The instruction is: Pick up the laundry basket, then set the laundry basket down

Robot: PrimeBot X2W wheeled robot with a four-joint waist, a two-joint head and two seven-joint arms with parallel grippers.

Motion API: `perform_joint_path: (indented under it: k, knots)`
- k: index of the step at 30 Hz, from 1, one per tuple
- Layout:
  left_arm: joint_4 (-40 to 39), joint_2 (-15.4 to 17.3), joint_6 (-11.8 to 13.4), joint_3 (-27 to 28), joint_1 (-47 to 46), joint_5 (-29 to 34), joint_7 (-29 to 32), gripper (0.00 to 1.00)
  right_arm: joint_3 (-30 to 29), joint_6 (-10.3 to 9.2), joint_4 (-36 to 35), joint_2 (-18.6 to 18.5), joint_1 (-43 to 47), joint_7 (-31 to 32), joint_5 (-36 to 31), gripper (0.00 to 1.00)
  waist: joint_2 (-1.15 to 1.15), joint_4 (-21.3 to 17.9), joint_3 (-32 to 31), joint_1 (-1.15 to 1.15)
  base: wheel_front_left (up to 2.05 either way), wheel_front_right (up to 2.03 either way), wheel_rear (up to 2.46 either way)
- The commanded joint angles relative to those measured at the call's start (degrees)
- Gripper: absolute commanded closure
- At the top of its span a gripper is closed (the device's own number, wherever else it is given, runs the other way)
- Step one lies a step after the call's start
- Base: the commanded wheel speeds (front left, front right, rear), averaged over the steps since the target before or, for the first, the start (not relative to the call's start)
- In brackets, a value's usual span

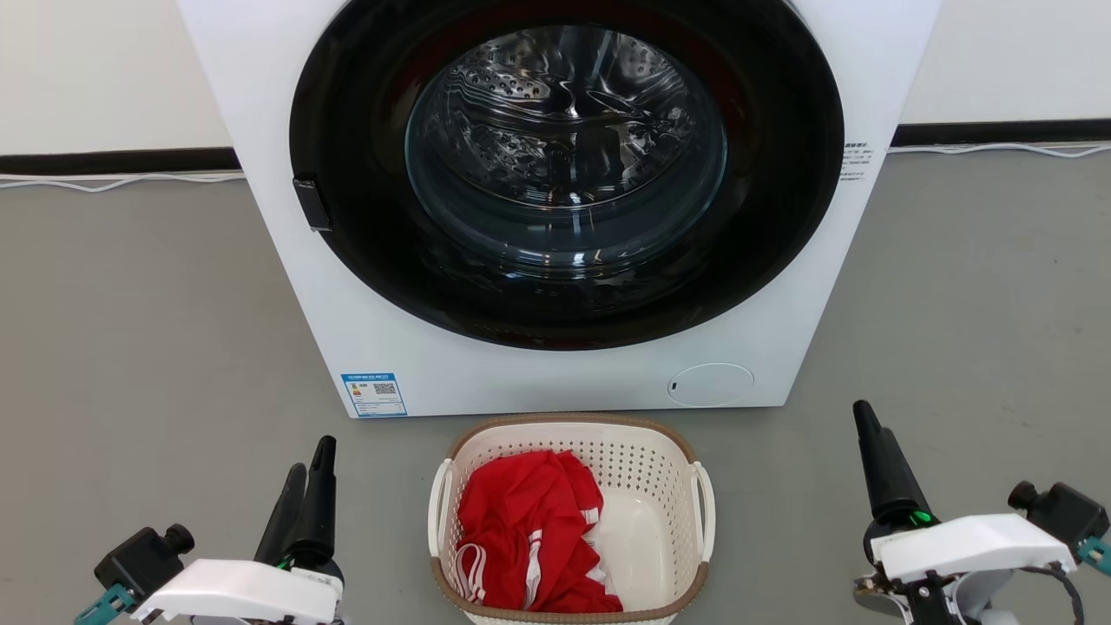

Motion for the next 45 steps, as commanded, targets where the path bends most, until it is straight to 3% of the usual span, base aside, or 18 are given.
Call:
perform_joint_path:
  k: [1,14,45]
  knots:
    - [-1.8,0.7,-0.2,0.6,-2.7,3.3,-1.0,0.00,1.0,0.24,-2.3,-1.0,-3.1,-1.0,-3.1,0.00,0.00,0.0,0.0,0.00,0.00,0.00,0.00]
    - [-2.2,0.4,-0.3,0.2,-3.0,14.9,-3.2,0.00,2.1,0.28,-3.0,-1.7,-3.3,-3.2,-14.5,0.00,0.00,-0.1,-0.3,0.00,0.00,0.00,0.00]
    - [-4.4,0.6,-0.4,-0.7,-3.7,34.2,-8.2,0.00,4.4,0.39,-3.9,-2.8,-4.1,-8.3,-33.4,0.00,0.00,-0.7,-0.1,0.00,0.00,0.00,0.00]
